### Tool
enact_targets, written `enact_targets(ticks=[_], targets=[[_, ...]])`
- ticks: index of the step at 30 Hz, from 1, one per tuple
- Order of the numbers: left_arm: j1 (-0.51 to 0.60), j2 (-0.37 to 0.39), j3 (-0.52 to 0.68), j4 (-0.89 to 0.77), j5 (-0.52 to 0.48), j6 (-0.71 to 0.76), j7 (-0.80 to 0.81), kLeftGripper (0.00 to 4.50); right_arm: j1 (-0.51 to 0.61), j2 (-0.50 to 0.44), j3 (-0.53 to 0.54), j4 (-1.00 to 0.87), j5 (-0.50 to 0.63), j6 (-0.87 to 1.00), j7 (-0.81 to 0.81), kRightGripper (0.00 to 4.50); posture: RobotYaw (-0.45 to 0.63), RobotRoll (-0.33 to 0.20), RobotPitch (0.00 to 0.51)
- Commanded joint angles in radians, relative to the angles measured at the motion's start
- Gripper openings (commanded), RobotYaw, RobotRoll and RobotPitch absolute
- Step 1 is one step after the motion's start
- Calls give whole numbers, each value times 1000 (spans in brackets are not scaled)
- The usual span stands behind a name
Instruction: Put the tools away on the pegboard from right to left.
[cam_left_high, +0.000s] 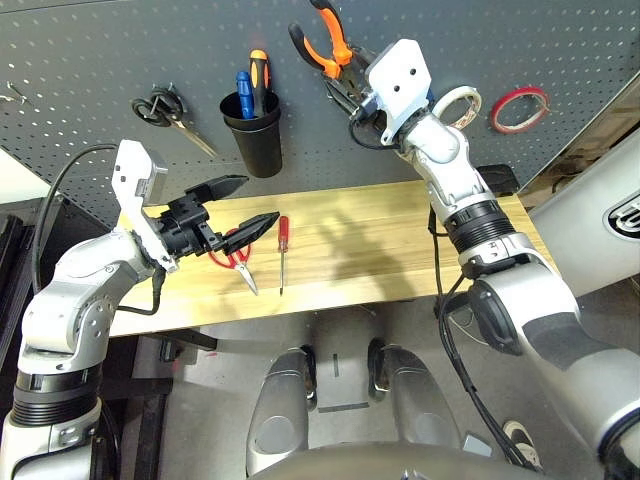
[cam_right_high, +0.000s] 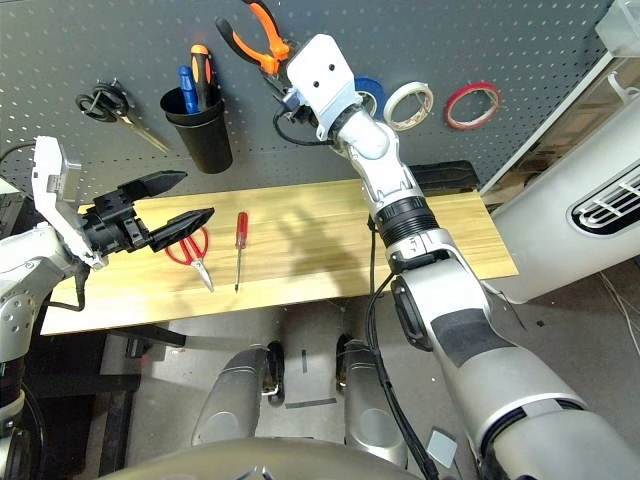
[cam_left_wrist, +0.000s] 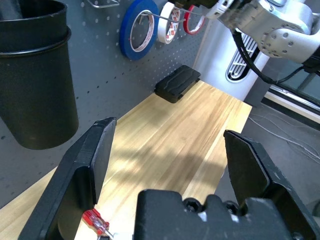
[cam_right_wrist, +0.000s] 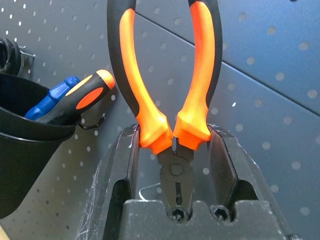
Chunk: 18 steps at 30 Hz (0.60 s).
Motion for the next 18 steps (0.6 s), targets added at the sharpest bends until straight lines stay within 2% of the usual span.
enact_targets(ticks=[1,18], targets=[[19,0,-6,-26,-12,12,0,4500,-25,4,6,24,-10,-43,-14,2109,66,0,137],[65,10,11,-60,-26,23,6,4500,-101,-4,-16,158,-24,-100,-55,2109,83,0,158]])
